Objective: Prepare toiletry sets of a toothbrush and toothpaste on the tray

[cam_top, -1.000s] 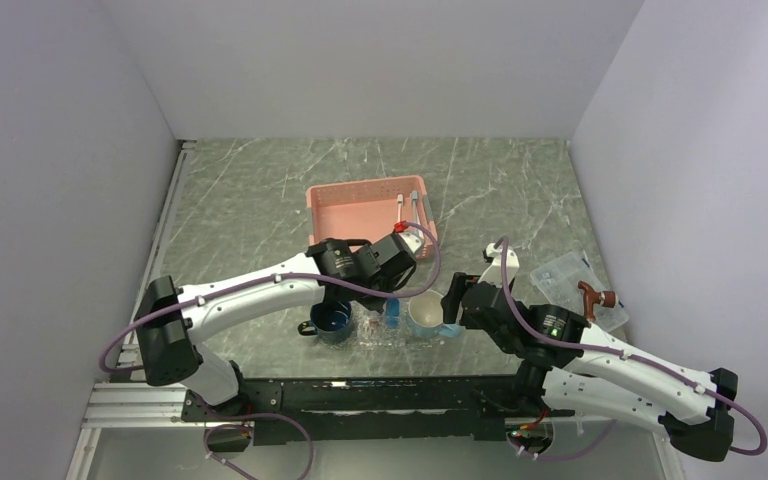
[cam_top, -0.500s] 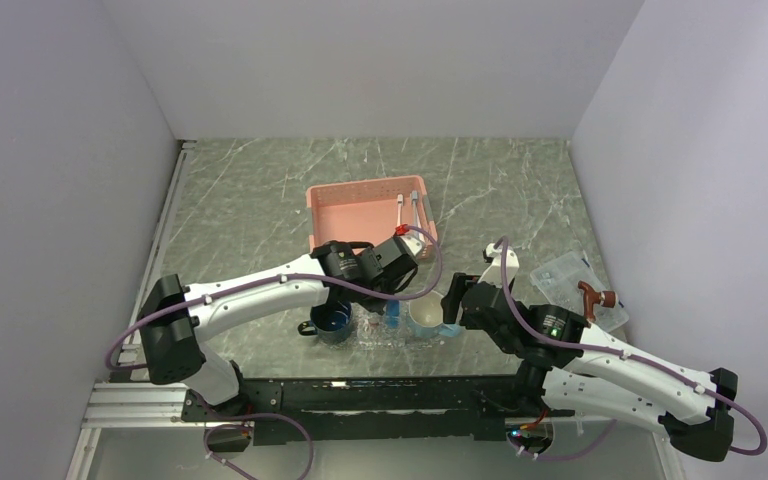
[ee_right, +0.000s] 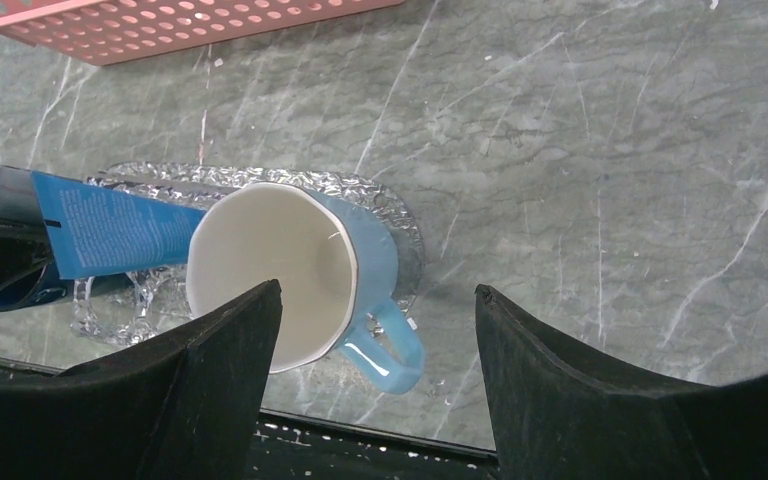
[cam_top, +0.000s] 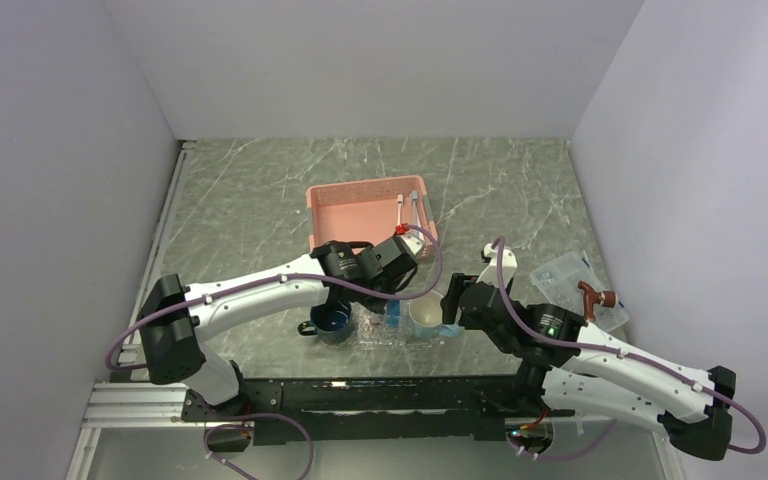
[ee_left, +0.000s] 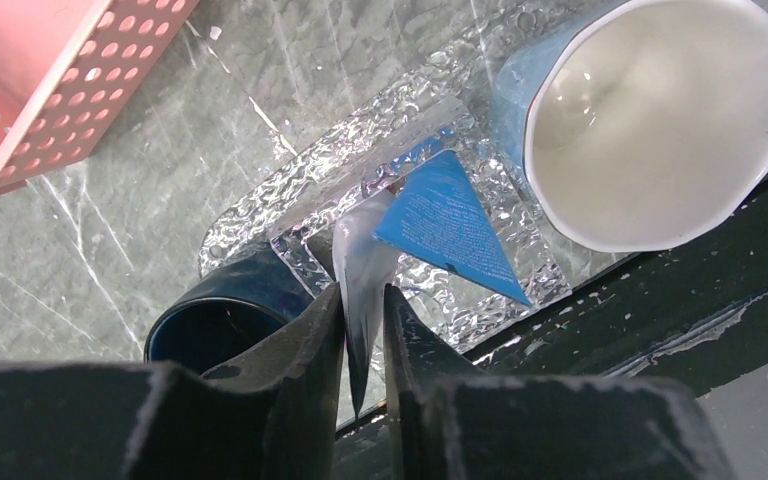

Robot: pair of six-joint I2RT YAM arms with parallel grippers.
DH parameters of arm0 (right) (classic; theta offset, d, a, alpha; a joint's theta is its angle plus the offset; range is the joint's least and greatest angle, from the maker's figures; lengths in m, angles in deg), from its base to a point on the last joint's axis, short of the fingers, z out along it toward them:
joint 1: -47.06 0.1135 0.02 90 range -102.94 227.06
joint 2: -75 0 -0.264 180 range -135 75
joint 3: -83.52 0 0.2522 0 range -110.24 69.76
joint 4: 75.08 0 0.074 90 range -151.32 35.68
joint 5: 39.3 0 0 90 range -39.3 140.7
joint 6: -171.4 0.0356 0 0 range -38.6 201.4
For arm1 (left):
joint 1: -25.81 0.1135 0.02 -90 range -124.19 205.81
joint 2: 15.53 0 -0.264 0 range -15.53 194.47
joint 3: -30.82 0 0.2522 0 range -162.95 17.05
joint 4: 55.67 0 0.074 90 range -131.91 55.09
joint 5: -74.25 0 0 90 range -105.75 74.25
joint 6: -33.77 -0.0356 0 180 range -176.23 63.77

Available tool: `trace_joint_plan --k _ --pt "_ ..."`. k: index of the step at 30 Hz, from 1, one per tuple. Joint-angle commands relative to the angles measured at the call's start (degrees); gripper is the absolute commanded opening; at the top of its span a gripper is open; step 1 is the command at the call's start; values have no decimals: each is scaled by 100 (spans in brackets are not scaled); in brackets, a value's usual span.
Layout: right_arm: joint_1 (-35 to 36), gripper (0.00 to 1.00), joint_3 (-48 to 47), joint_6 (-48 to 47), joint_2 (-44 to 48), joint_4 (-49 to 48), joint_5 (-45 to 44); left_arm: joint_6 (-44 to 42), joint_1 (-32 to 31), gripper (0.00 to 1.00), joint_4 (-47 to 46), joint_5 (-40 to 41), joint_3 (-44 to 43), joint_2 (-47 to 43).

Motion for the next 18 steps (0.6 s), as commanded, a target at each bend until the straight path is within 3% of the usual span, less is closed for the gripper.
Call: trace_joint_plan --k 1,18 --pt "-17 73 -92 -22 -33 -114 -53 3 9 26 -107 -15 40 -178" --pt "-19 73 -423 -226 -236 -146 -119 -25 3 48 -36 262 -29 -582"
